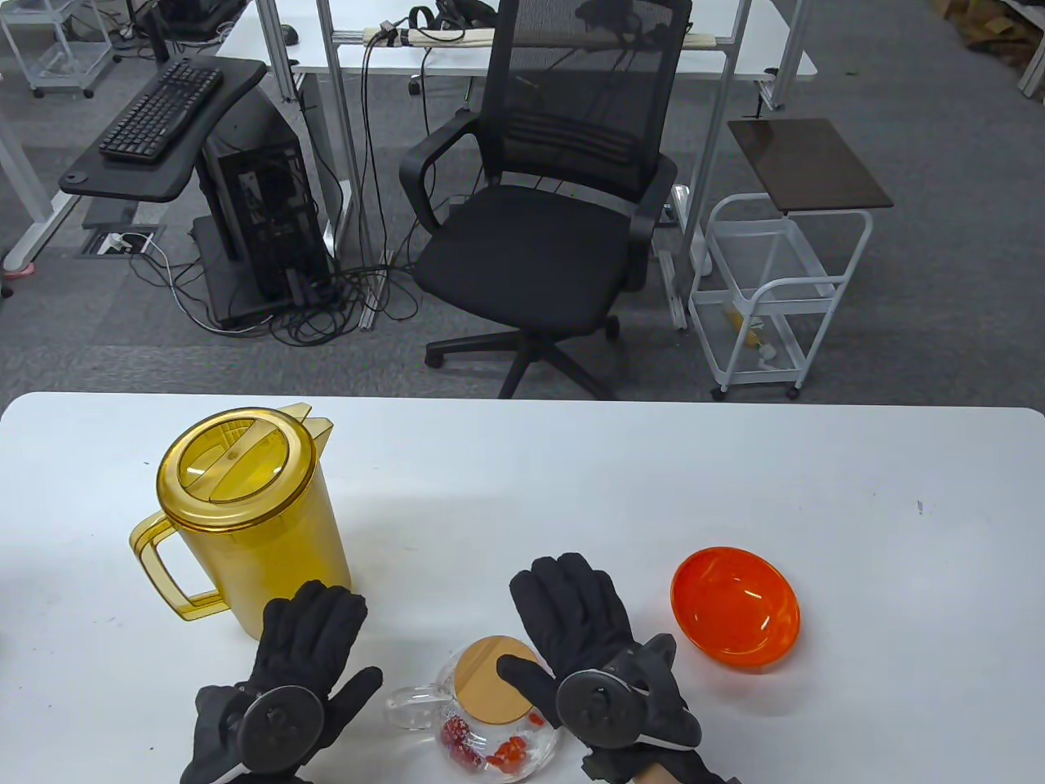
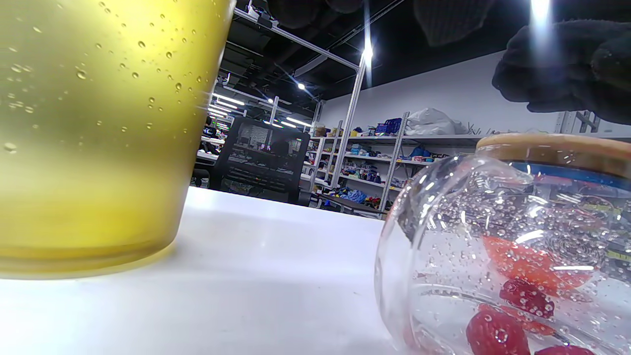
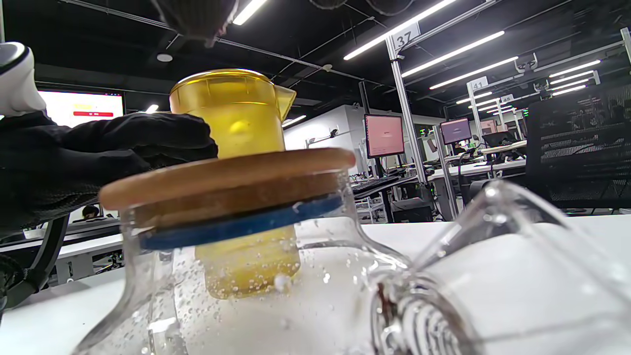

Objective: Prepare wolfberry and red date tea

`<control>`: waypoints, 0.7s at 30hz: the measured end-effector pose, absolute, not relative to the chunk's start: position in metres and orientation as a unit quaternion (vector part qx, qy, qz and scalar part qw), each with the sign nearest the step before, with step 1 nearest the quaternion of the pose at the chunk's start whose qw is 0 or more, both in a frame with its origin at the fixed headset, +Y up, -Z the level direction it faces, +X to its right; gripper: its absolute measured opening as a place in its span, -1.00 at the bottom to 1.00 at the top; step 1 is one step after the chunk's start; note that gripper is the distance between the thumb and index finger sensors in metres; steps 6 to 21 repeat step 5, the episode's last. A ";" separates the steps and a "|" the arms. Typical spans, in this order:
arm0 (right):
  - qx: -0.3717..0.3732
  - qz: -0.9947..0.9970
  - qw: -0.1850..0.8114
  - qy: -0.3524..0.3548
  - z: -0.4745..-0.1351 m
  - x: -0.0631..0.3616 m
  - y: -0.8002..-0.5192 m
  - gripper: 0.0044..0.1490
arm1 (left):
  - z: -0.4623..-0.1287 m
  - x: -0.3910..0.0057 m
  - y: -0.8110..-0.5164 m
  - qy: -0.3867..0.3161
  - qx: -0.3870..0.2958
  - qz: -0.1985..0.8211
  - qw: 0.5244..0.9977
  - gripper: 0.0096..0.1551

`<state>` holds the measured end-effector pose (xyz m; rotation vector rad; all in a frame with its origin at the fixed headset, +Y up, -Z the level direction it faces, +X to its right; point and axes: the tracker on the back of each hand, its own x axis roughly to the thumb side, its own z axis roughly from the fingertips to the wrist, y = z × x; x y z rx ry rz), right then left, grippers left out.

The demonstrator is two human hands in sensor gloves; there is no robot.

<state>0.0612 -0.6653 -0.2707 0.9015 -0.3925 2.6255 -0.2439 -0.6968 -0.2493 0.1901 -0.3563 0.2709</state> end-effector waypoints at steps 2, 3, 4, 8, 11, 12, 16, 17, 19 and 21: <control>0.318 0.923 0.167 -0.138 -0.270 0.061 -0.665 0.01 | -0.249 -0.244 -0.697 -0.177 0.095 0.134 0.970 -0.06; 0.319 0.923 0.166 -0.138 -0.270 0.060 -0.665 0.01 | -0.249 -0.244 -0.697 -0.177 0.095 0.135 0.970 -0.06; 0.320 0.923 0.166 -0.137 -0.270 0.060 -0.665 0.01 | -0.249 -0.244 -0.697 -0.177 0.095 0.135 0.970 -0.06; 0.320 0.923 0.165 -0.137 -0.270 0.060 -0.665 0.01 | -0.249 -0.244 -0.697 -0.177 0.096 0.135 0.970 -0.06; 0.320 0.923 0.165 -0.137 -0.270 0.060 -0.665 0.01 | -0.249 -0.244 -0.697 -0.177 0.096 0.135 0.970 -0.06; 0.320 0.923 0.165 -0.137 -0.270 0.060 -0.665 0.01 | -0.249 -0.244 -0.697 -0.177 0.096 0.135 0.970 -0.06; 0.320 0.923 0.165 -0.137 -0.270 0.060 -0.665 0.01 | -0.249 -0.244 -0.697 -0.177 0.096 0.135 0.970 -0.06; 0.320 0.923 0.165 -0.137 -0.270 0.060 -0.665 0.01 | -0.249 -0.244 -0.697 -0.177 0.096 0.135 0.970 -0.06; 0.320 0.923 0.165 -0.137 -0.270 0.060 -0.665 0.01 | -0.249 -0.244 -0.697 -0.177 0.096 0.135 0.970 -0.06; 0.320 0.923 0.165 -0.137 -0.270 0.060 -0.665 0.01 | -0.249 -0.244 -0.697 -0.177 0.096 0.135 0.970 -0.06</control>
